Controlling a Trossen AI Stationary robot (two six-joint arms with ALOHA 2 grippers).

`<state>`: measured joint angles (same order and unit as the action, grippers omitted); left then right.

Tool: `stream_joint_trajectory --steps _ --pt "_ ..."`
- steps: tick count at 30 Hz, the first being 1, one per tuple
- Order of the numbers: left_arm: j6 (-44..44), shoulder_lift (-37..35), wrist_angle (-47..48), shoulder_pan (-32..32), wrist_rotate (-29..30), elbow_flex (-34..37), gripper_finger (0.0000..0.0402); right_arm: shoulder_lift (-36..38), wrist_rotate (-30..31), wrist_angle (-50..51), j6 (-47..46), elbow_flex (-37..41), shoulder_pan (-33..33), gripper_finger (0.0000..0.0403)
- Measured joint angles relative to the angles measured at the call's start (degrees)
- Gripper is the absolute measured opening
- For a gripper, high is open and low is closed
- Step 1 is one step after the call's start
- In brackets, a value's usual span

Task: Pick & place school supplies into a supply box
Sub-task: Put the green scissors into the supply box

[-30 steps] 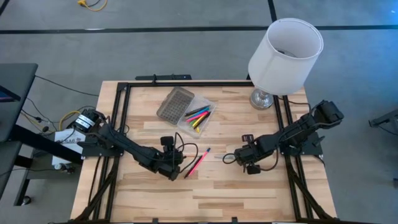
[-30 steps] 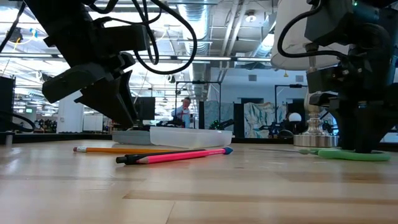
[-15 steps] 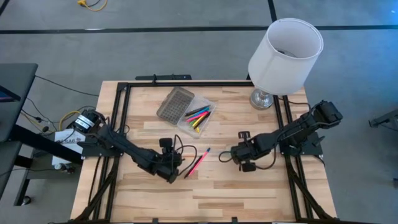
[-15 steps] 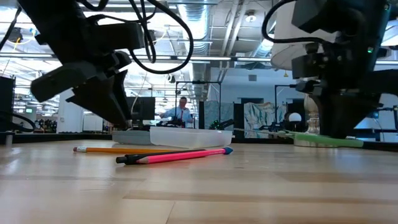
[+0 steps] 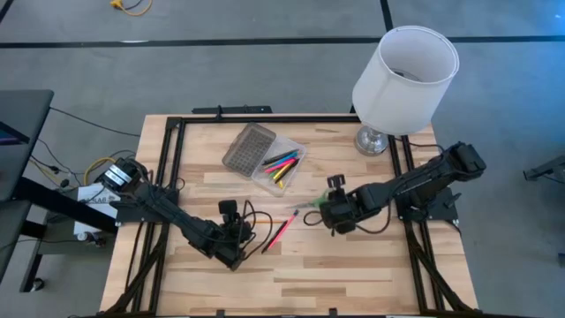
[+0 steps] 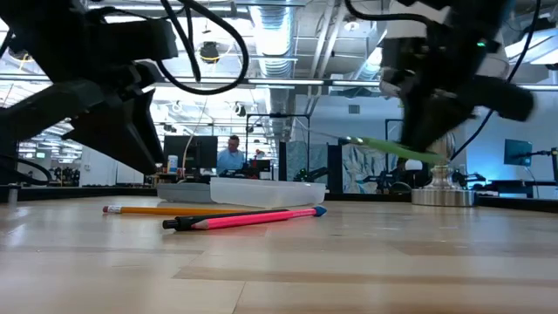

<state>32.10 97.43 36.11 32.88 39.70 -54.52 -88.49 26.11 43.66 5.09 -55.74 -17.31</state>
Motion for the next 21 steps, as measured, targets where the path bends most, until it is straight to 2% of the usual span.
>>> stream_joint_trajectory --steps 4,8,16,21 --pt "1.95 0.00 0.92 1.40 0.71 0.00 0.0139 0.06 5.08 -0.69 8.27 -2.12 3.62 0.0072" --pt "3.32 0.00 1.04 2.78 1.65 0.00 0.0139 0.07 7.06 -4.67 17.26 -2.91 8.06 0.0072" --pt "6.94 0.00 3.32 4.71 3.03 0.00 0.0139 0.07 5.76 -17.00 33.65 -2.91 16.65 0.0072" --pt "7.95 -0.02 4.10 5.56 4.55 0.00 0.0139 0.05 1.24 -25.14 41.96 -2.91 20.72 0.0072"
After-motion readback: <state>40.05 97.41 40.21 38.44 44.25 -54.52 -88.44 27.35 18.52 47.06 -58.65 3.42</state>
